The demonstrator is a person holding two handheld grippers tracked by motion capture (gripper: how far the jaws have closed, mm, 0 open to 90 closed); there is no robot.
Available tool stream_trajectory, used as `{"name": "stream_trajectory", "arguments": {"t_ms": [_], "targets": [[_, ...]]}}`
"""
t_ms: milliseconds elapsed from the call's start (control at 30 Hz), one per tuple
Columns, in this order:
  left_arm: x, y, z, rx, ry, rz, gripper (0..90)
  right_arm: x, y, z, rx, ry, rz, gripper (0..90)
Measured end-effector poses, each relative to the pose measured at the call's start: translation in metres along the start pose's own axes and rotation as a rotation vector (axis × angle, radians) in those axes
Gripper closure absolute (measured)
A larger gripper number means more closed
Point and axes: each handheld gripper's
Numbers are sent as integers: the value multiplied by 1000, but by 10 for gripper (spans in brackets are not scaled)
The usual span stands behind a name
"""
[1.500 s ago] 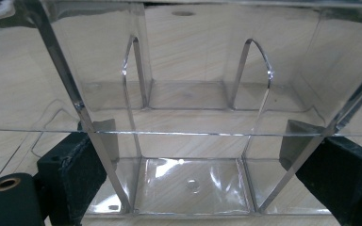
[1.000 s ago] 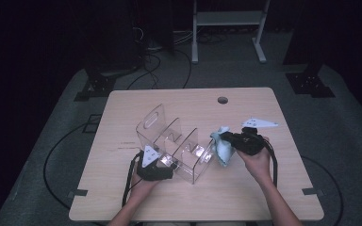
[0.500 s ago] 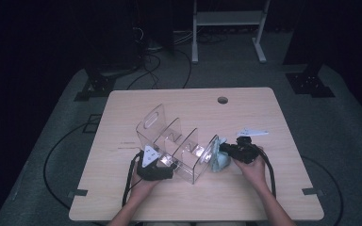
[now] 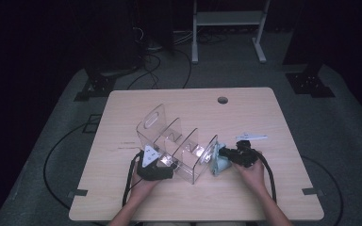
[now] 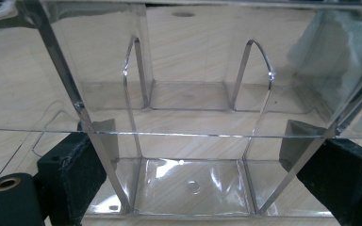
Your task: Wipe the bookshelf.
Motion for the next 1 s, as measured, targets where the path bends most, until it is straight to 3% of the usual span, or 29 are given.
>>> {"name": "stream_trajectory", "arguments": {"t_ms": [67, 233, 367, 533, 700, 1000], "targets": [[0, 0, 0, -4, -4, -1, 82, -12, 4, 3, -4, -44, 15, 850], [0, 0, 1, -1, -2, 0, 82, -31, 17, 4, -54, -97, 19, 850], [1, 0, 1, 0, 2, 1, 82, -29, 19, -3, -67, -84, 38, 850], [1, 0, 1, -1, 0, 2, 82, -15, 25, -8, -83, -34, 50, 850], [2, 3, 2, -6, 1, 6, 82, -11, 39, -12, -116, -15, 71, 849], [2, 5, 1, -17, 0, 10, 81, -11, 75, -20, -216, 10, 116, 849]]}}
Point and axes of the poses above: each handheld gripper's, and its own axes: x roughly forward along the jaws, z roughly out of its top, y roughly to its left, and after that the axes turned 12 degrees about y, right-handed
